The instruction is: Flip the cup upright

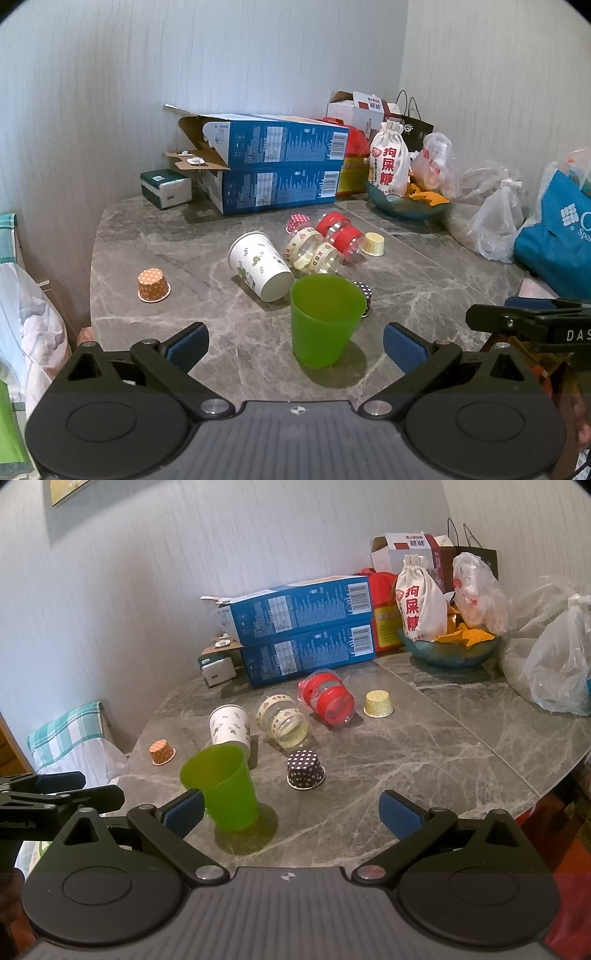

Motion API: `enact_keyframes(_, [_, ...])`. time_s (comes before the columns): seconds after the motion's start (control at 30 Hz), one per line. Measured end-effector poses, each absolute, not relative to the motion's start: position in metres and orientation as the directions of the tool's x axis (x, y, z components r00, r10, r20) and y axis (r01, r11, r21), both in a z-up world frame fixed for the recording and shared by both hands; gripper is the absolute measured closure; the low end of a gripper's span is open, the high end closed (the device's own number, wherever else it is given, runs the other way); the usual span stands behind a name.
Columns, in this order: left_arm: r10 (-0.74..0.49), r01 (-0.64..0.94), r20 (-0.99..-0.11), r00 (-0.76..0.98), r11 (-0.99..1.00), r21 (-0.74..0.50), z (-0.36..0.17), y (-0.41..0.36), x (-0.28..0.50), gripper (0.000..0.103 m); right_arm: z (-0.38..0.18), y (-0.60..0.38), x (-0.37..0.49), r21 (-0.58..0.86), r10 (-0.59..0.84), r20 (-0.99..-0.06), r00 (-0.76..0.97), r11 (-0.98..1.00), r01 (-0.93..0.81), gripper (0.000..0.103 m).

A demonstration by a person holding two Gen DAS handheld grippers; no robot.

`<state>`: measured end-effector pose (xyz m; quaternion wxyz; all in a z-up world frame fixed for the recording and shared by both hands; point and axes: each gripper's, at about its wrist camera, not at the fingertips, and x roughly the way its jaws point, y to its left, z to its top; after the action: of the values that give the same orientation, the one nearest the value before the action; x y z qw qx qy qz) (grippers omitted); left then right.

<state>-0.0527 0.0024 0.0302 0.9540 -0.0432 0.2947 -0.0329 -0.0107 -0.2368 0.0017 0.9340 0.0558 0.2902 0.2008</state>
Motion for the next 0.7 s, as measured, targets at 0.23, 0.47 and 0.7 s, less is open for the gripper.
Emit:
enact_keyframes(0.23, [-0.092, 0.040, -0.563, 0.821, 0.994, -0.105, 0.0290, 0.0009, -0.0520, 0.001, 0.0010, -0.2370, -0.0109, 0.222, 0.407, -0.522, 0.749, 0.913, -0.341, 0.001])
enact_keyframes(0.47, [-0.102, 0.048, -0.563, 0.820, 0.993, -0.110, 0.0263, -0.0018, -0.0514, 0.001, -0.0011, -0.2367, -0.0093, 0.227, 0.412, -0.528, 0.743, 0.911, -0.344, 0.001])
enact_keyframes(0.7, [-0.102, 0.052, -0.542, 0.834, 0.993, -0.107, 0.0280, -0.0010, -0.0543, 0.001, -0.0051, -0.2361, -0.0069, 0.247, 0.433, -0.534, 0.726, 0.901, -0.355, 0.001])
